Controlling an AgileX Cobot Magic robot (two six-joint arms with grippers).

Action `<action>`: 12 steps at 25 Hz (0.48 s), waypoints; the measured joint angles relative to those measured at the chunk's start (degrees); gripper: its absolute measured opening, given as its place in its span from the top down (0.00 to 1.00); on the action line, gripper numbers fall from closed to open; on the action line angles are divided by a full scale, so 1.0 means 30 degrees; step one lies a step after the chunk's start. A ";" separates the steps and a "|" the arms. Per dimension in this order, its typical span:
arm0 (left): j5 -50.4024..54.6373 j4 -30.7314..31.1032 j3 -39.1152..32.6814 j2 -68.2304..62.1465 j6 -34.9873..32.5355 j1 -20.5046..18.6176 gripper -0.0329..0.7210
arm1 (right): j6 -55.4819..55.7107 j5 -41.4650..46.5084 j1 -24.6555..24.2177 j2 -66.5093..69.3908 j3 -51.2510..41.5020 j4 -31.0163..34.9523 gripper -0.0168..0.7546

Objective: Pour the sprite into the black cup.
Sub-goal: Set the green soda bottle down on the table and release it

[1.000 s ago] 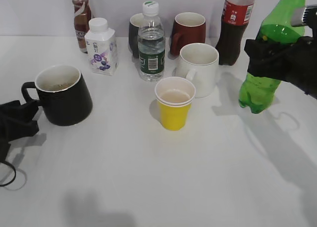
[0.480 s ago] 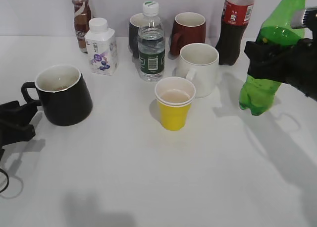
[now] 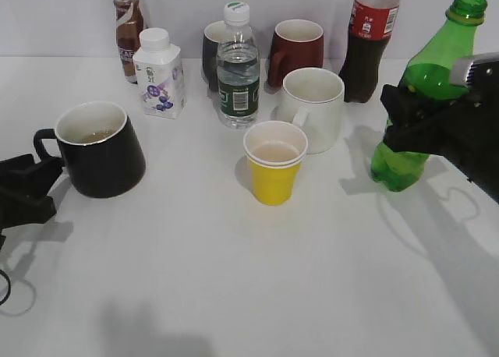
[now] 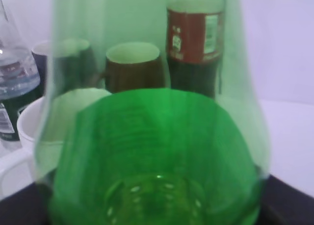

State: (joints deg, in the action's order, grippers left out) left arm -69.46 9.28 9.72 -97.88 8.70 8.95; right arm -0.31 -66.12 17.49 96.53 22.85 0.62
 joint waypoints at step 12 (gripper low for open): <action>0.2857 -0.0434 -0.0246 0.6535 0.0000 0.0000 0.52 | -0.0666 0.0590 0.0000 -0.1795 0.0608 -0.0022 0.15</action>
State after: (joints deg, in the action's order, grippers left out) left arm -60.89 7.98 8.98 -78.28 8.70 8.95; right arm -2.31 -64.35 17.49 91.14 24.68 0.55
